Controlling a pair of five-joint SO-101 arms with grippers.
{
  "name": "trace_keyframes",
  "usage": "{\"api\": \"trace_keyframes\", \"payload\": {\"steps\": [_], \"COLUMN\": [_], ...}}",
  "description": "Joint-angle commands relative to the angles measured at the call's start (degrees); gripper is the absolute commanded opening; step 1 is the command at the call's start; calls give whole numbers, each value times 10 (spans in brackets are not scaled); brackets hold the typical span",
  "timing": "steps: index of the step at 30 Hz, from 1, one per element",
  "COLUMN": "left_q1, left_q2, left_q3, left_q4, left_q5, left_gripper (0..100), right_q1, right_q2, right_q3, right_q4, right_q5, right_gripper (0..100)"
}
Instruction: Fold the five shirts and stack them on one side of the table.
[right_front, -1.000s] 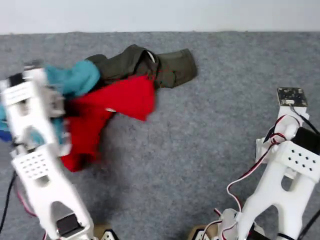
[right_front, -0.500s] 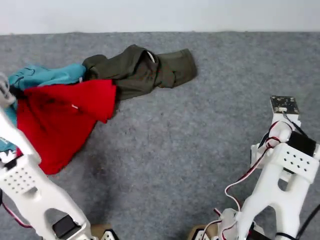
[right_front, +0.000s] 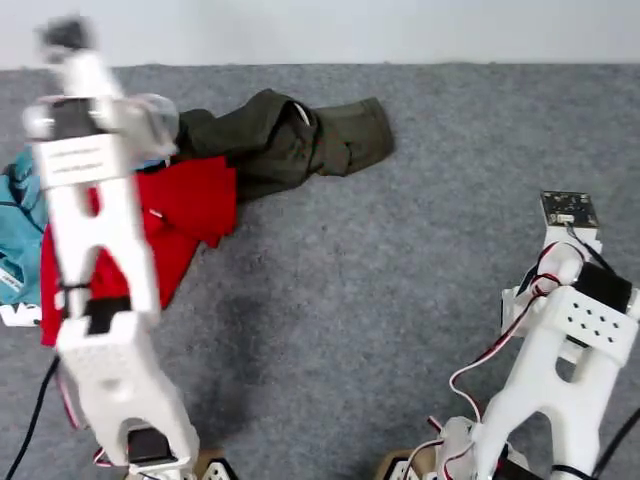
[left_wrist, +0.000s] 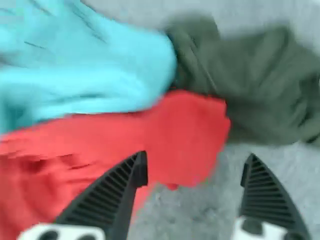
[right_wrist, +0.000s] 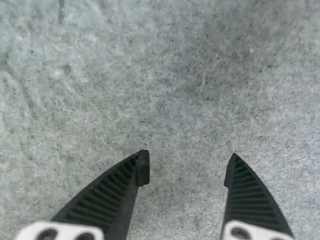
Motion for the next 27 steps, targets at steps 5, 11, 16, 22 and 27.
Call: {"api": "trace_keyframes", "payload": {"steps": [5,11,16,22,27], "left_q1": [-16,-136,-222,-258,-210], "left_q2": [163,245,262,257,219], "left_q3": [-30,-131,-256,-360,-382], "left_q4": [-49,4,71,95,95], "left_q5": [6,7,7,8,8], "left_gripper": [303,303,303,303,303], "right_q1": [7,7,5,5,5], "right_q2": [-1,1,2,2,2], "right_q3": [-1,0,0,0,0], "right_q4": [-7,-7,-7,-7,-7], "right_q5": [6,6,6,6,6], "right_gripper": [255,255,255,255,255]}}
